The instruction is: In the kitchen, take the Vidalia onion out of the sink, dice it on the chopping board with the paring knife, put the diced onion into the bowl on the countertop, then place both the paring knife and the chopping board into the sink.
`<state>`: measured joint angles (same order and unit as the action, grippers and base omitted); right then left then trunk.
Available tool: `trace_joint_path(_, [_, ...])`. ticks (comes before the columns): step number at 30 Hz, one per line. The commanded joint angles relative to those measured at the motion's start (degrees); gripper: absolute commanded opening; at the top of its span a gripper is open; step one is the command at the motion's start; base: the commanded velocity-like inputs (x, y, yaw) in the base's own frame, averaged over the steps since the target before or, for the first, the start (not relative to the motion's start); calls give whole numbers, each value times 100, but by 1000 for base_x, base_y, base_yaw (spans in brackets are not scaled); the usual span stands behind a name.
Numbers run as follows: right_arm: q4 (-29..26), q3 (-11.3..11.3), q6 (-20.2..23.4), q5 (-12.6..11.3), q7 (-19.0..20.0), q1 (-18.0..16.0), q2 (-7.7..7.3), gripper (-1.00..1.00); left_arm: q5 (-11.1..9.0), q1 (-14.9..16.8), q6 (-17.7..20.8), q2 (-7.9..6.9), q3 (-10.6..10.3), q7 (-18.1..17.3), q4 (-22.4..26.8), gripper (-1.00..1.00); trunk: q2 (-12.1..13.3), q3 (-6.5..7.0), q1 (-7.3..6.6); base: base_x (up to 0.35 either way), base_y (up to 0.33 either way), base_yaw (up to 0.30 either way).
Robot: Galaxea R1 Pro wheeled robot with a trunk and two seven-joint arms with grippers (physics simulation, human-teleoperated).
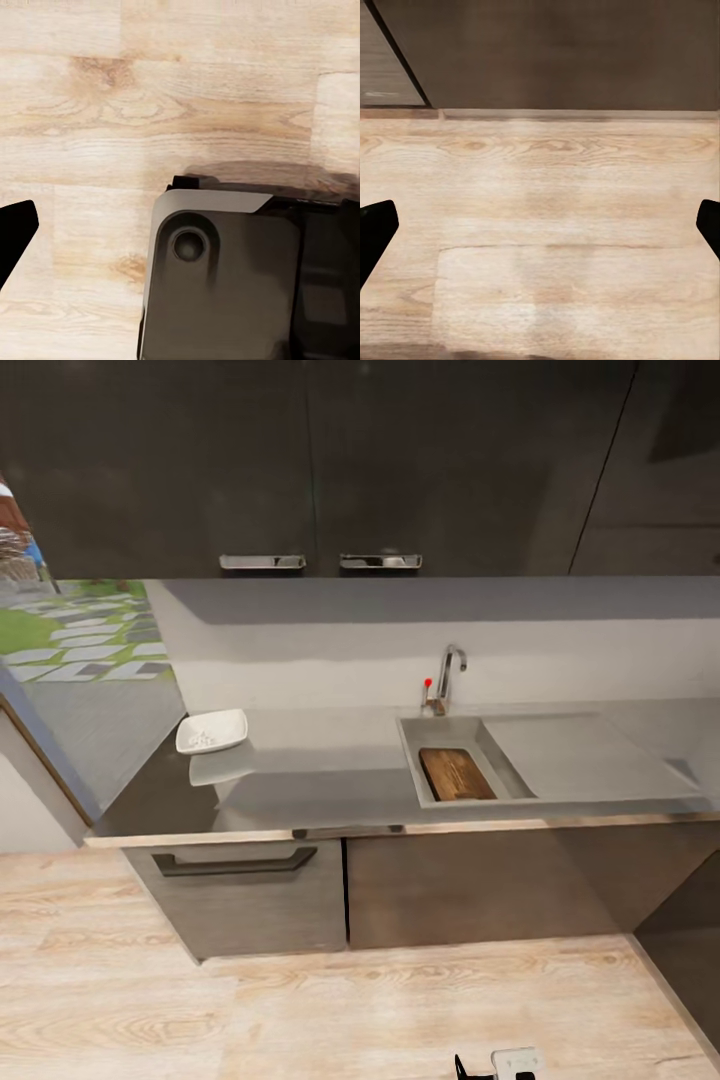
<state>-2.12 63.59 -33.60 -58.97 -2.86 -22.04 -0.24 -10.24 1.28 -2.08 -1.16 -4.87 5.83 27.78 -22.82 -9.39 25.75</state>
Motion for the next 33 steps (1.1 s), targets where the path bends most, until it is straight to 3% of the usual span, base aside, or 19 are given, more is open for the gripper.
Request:
trace_joint_path(1, [-9,48,-7,-27,-30,-3,-3,100,-57,4,-20,-7,-49,41,0,100,-10,-2,3,0,0,0])
trace_joint_path(17, [45,40,8,-27,-37,37,-21,100,-57,2,-20,-7,-52,41,-1,100,-10,120,3,0,0,0])
trace_joint_path(22, [76,38,-23,-29,-67,642,-37,100,-50,4,-20,-14,-50,41,7,100,-10,122,3,0,0,0])
trace_joint_path(28, [79,39,-73,-43,-67,1759,-47,100,-48,4,-20,-52,-49,46,8,100,-10,122,3,0,0,0])
trace_joint_path(30, [78,29,-50,-84,-78,1945,-62,100,-48,4,-18,-63,-49,48,14,100,-10,122,3,0,0,0])
trace_joint_path(31, [74,-8,-30,-168,-84,1978,-87,100,-48,4,-15,-62,-49,49,15,100,-10,122,3,0,0,0])
trace_joint_path(33, [66,-296,42,-658,-105,2017,-141,100,-48,4,6,-58,-51,57,13,100,-10,122,3,0,0,0])
